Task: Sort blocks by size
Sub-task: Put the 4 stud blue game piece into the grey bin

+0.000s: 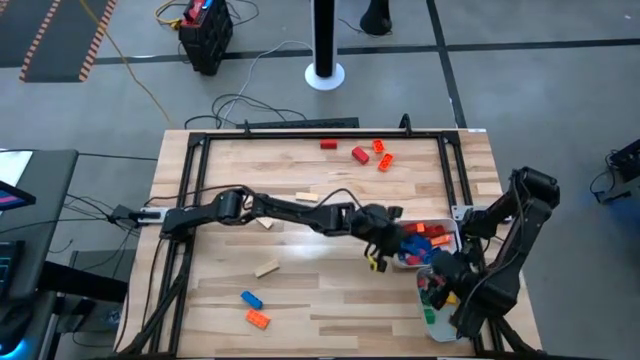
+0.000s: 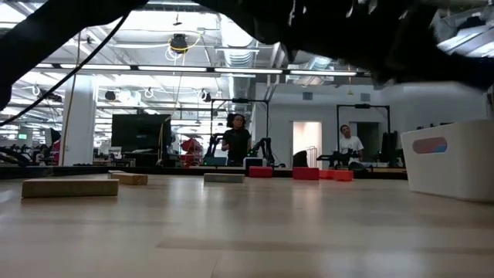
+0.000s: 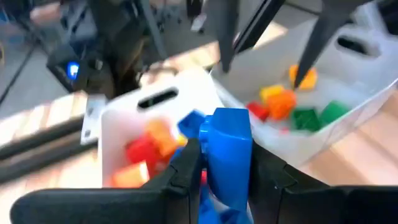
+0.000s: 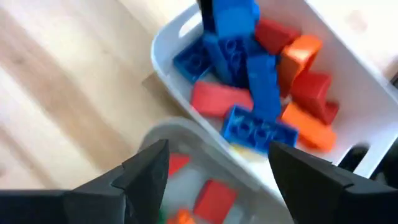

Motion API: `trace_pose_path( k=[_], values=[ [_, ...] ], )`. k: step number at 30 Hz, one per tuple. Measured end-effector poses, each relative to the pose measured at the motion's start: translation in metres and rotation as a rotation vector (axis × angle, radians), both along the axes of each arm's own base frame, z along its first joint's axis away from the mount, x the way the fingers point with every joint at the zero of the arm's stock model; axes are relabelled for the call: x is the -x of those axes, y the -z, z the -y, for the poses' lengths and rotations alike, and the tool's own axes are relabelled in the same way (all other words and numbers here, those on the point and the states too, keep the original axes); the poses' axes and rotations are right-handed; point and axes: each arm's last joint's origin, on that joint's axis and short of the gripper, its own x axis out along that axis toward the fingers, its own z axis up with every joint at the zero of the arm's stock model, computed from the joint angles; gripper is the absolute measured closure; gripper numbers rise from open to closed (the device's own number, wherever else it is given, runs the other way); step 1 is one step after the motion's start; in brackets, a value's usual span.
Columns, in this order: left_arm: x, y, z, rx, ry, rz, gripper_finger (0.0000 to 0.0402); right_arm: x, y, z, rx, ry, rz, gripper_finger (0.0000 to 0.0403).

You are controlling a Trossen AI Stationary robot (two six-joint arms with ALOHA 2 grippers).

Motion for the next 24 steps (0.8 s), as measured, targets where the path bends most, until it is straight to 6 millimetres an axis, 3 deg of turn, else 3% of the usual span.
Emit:
trace_pose_path(
  k=[4,10,17,24],
  values=[
    [0.001,0.002,-0.006,0.028,0.015,-0.028,0.0317,-0.018,0.009,0.006,0.078,-0.049,-0.084,0.0101],
    [0.002,0.002,0.013,-0.039,0.070,-0.018,0.0317,-0.044,0.006,0.022,0.109,-0.084,-0.162,0.0101],
    [0.003,0.000,0.022,-0.097,0.070,0.010,0.0317,-0.054,-0.015,0.021,0.044,-0.137,-0.101,0.0101],
    [0.003,-0.009,0.021,-0.092,0.063,0.052,0.0317,-0.061,-0.016,0.024,0.001,-0.122,-0.133,0.0101]
  ],
)
